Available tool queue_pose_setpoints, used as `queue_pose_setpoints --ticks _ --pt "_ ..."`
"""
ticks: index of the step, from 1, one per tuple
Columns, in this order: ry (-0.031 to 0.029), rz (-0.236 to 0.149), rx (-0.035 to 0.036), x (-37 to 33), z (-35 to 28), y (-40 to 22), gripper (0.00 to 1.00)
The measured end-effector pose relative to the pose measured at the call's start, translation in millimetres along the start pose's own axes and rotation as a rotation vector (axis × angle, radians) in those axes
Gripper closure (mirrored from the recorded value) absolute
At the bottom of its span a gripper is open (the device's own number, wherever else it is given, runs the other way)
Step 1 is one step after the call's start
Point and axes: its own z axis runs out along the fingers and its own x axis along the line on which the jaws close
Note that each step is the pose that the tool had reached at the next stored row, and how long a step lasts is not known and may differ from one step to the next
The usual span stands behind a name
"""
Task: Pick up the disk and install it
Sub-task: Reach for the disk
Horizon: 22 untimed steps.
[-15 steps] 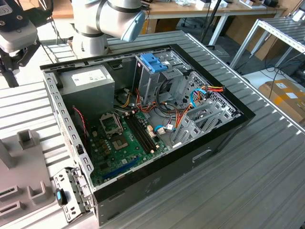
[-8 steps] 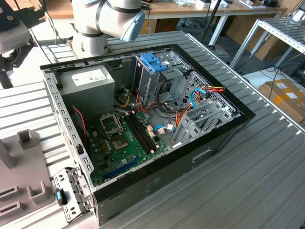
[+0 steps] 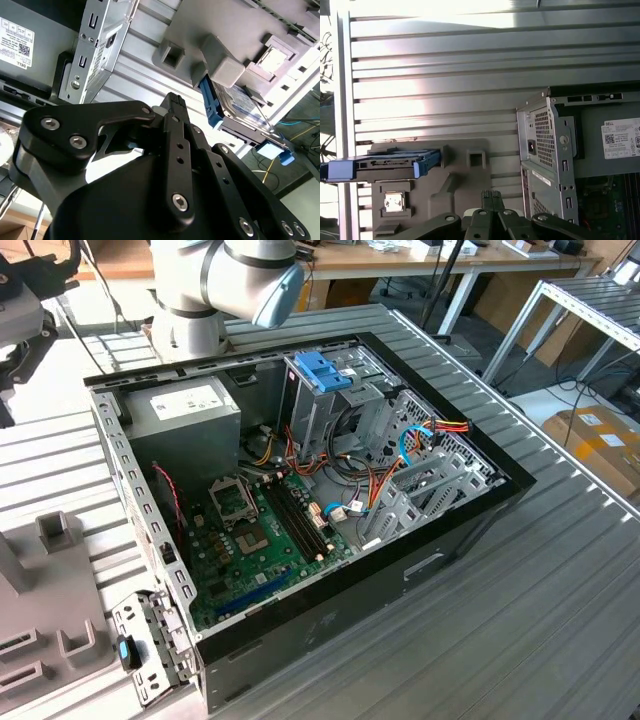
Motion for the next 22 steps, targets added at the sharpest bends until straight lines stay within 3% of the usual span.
queue_pose_setpoints --ticks 22 --pt "0.0000 0.000 0.0000 26.0 -0.7 -2.0 0.89"
